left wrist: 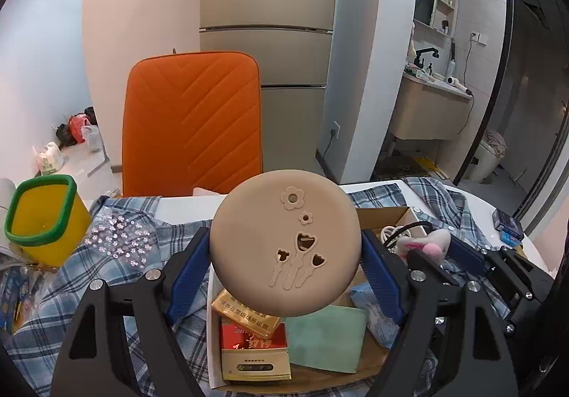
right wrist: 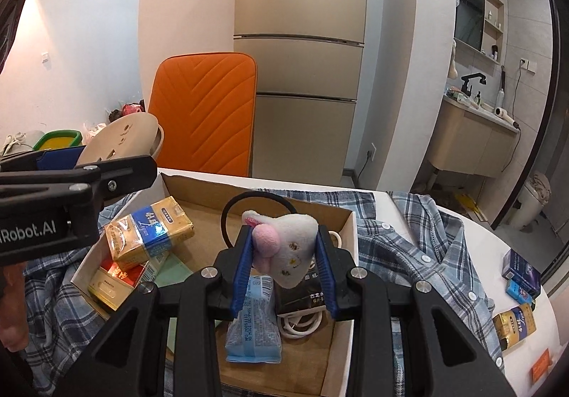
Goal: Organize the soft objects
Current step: 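Open both tools to drop the disc and plush toy into the box, then withdraw both tools from the box back above the bed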
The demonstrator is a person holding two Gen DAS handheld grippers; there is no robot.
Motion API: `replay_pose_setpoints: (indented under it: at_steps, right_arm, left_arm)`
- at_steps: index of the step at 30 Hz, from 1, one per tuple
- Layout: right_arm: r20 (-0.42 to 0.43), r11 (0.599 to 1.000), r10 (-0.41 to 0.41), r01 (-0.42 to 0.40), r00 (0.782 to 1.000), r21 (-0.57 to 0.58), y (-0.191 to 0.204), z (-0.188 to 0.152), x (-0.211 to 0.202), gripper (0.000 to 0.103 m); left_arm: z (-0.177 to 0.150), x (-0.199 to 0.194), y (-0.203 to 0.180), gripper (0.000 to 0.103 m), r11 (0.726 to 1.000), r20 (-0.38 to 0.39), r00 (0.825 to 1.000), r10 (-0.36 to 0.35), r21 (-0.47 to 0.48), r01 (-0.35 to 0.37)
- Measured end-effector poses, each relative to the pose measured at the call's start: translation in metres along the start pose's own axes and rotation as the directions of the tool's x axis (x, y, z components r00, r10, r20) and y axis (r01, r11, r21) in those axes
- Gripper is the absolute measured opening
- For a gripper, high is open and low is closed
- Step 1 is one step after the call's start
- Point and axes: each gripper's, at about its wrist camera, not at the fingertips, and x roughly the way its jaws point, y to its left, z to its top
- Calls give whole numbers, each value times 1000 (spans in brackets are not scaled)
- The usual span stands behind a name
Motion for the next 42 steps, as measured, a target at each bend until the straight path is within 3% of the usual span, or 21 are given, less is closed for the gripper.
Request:
replay_pose_setpoints:
  at_steps: [5, 6, 7, 9, 14, 33, 42]
  right_arm:
    - [17, 1000, 11, -11, 1000, 6, 3, -1, -2, 36]
    - [15, 1000, 18, -18, 1000, 10, 2, -2, -1, 41]
    - [15, 1000, 19, -19, 1000, 13, 2, -2, -1, 58]
    - [34, 1000, 9, -10, 999, 21, 0, -3, -3, 79]
    - [39, 1000, 0, -2, 999, 31, -5, -2, -6, 79]
    - [50, 999, 3, -4, 999, 33, -6, -2, -14, 79]
    - [75, 1000, 14, -16, 997, 25, -3, -2, -19, 79]
  left_arm:
    - [2, -2, -1, 81, 1000, 6, 1000, -4, 15, 4]
    - [3, -2, -1, 82, 1000, 8, 1000, 0, 13, 0]
    - [3, -2, -1, 83, 1000, 7, 1000, 5, 9, -5]
    - [3, -1, 0, 92, 1000, 4, 1000, 6, 4, -6]
    - [5, -8, -1, 102, 1000, 54, 999, 11, 12, -12]
    - [6, -22, -6, 102, 1000, 117, 993, -18, 24, 16]
    - [6, -27, -7, 102, 1000, 140, 990, 2, 22, -5]
